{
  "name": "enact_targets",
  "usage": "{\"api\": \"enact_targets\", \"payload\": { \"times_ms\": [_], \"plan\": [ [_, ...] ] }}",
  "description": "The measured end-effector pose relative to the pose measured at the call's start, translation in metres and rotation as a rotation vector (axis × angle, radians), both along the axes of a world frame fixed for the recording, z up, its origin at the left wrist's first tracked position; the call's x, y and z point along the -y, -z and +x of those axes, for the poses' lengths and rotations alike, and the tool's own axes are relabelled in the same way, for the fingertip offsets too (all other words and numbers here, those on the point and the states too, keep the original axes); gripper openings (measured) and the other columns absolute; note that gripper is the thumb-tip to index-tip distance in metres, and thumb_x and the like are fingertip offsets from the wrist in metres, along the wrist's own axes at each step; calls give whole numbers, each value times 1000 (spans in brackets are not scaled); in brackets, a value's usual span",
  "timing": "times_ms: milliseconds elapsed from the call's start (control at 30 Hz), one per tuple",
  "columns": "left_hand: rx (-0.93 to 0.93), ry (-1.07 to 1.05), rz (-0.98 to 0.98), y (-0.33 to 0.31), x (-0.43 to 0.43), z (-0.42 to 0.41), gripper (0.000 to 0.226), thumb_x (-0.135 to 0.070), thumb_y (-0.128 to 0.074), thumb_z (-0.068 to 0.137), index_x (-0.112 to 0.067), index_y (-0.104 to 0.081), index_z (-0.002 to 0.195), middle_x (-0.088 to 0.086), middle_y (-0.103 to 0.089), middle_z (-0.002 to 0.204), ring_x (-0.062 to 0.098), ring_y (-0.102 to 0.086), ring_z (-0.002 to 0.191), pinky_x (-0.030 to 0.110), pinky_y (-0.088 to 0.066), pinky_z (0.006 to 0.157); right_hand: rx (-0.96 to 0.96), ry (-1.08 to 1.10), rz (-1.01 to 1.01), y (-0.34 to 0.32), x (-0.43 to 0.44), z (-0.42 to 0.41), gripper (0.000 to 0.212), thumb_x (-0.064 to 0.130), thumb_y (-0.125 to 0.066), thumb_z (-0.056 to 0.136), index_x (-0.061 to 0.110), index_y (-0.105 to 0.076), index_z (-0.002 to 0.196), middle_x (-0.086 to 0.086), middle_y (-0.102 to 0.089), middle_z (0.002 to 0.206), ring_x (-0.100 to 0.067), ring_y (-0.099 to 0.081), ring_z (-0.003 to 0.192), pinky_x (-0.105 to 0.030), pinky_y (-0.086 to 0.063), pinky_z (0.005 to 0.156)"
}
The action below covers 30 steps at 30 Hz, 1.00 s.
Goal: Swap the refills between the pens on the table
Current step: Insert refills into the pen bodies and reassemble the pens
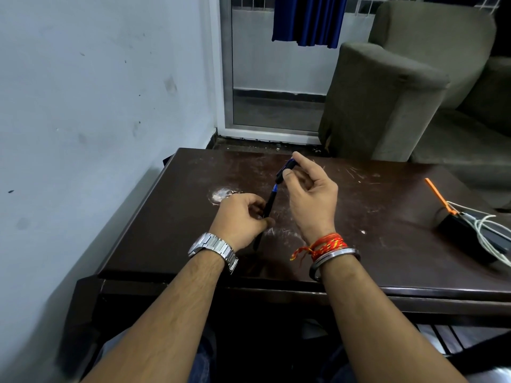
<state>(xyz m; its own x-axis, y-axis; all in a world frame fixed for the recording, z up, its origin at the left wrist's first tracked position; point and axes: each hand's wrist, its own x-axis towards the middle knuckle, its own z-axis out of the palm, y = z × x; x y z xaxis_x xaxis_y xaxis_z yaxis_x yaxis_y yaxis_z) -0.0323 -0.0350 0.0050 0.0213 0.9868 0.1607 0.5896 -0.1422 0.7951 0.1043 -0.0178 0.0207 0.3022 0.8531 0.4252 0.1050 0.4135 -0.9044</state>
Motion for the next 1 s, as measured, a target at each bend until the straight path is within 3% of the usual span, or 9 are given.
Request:
{"api": "enact_targets", "payload": {
  "times_ms": [200,400,533,700,833,933,1000],
  "plan": [
    [20,0,30,-1,0,0,22,-15,-84,68,-21,-74,86,-5,-74,79,10,-70,73,27,-58,73,29,-49,-57,1,0,-1,36,7,-68,86,27,-71,116,-3,-73,104,-18,-69,91,-40,-58,90],
    [65,8,60,-1,1,0,21,-11,-81,70,-18,-75,89,-5,-74,80,9,-71,74,18,-55,70,81,-135,-161,5,0,-3,34,7,-67,85,26,-73,112,5,-65,76,-7,-60,74,-45,-59,85],
    [103,19,113,-1,2,1,21,-10,-77,75,-16,-76,95,-3,-74,81,7,-69,74,6,-47,63,124,-208,-177,6,4,-4,43,3,-68,83,32,-65,115,0,-72,91,-13,-69,84,-32,-61,74],
    [185,5,77,6,-1,9,38,-6,-55,89,-24,-59,123,-6,-68,102,11,-66,90,27,-54,81,160,-253,-226,6,4,-3,43,13,-65,91,39,-57,124,-5,-71,102,-15,-70,90,-25,-59,73],
    [224,-11,63,6,-1,17,37,-31,-48,98,-30,-49,136,-8,-63,123,9,-60,109,28,-49,93,66,-256,-237,6,2,-4,34,10,-58,95,36,-66,115,1,-70,92,-14,-67,89,-34,-59,85],
    [209,-45,157,6,3,20,32,-35,-49,99,-29,-57,128,-14,-68,109,-1,-62,97,18,-49,85,11,-254,-246,7,0,-4,34,11,-59,94,41,-71,102,5,-72,90,-20,-69,95,-44,-57,93],
    [189,-83,196,5,2,21,23,-30,-50,99,-26,-62,118,-17,-66,87,-7,-61,76,9,-45,68,-13,-271,-249,6,0,-3,33,12,-59,95,41,-73,101,6,-70,87,-19,-68,89,-45,-56,94]
  ]
}}
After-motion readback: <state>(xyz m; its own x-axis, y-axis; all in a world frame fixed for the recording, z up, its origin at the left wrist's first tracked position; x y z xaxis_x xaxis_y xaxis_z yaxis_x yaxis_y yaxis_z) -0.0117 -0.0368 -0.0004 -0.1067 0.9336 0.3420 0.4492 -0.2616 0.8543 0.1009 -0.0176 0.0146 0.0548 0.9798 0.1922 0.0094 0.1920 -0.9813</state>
